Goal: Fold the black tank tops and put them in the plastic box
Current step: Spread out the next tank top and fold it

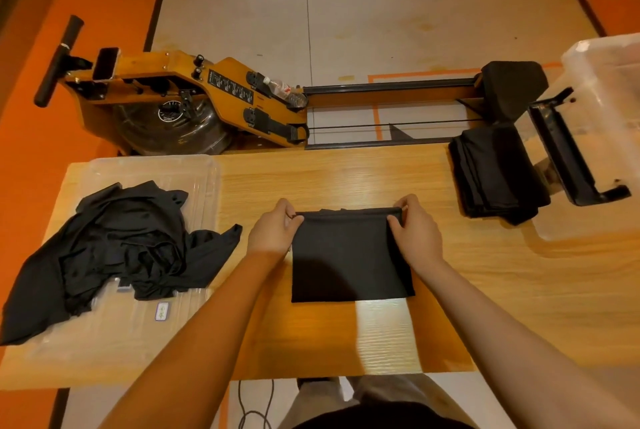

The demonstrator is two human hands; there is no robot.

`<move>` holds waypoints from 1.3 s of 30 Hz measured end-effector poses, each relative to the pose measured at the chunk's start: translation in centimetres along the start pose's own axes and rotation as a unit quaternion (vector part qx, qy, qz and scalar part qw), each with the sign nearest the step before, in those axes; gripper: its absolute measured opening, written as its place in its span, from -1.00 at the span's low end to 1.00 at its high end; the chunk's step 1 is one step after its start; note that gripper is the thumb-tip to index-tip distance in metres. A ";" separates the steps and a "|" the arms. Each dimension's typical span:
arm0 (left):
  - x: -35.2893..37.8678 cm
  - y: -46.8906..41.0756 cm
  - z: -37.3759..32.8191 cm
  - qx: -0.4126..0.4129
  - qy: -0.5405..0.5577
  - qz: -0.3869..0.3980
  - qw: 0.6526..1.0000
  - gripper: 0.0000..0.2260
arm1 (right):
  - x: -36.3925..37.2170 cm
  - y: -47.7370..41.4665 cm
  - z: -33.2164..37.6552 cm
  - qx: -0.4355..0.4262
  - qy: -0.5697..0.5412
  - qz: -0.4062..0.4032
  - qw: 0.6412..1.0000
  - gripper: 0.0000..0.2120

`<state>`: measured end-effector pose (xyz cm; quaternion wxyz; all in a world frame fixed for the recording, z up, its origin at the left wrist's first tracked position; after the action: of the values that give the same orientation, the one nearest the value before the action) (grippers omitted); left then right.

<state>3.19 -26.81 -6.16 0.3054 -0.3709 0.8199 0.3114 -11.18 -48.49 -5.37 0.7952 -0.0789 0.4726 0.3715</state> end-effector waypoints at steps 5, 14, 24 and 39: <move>0.9 2.0 -1.9 0.062 -0.079 -0.167 0.981 -0.75 | 0.3 1.9 1.3 -0.156 0.083 -0.101 0.979 -0.71; 8.1 5.3 -2.3 0.129 -0.215 -0.048 0.967 -0.44 | 6.1 3.6 0.4 -0.279 0.244 0.045 0.928 -0.49; 4.0 0.6 -0.6 0.249 -0.326 0.099 0.907 -0.39 | 4.8 3.9 -1.4 -0.138 0.254 0.016 0.957 -0.43; 3.2 -1.3 -5.7 0.232 -0.255 0.069 0.936 -0.42 | 4.5 11.7 -2.8 -0.130 0.279 0.002 0.951 -0.37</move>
<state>1.03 -33.02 -5.36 0.5597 -0.1399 0.7874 0.2174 -19.67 -39.23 -7.92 0.6138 -0.2816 0.6233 0.3943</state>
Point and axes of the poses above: each hand's wrist, its own y-axis away from the middle knuckle, its own x-axis out of the palm, z = x × y, the point moved 2 cm from there along -y, towards the middle knuckle, and after that the axes turned 5 degrees about x, right-handed, at the moved point
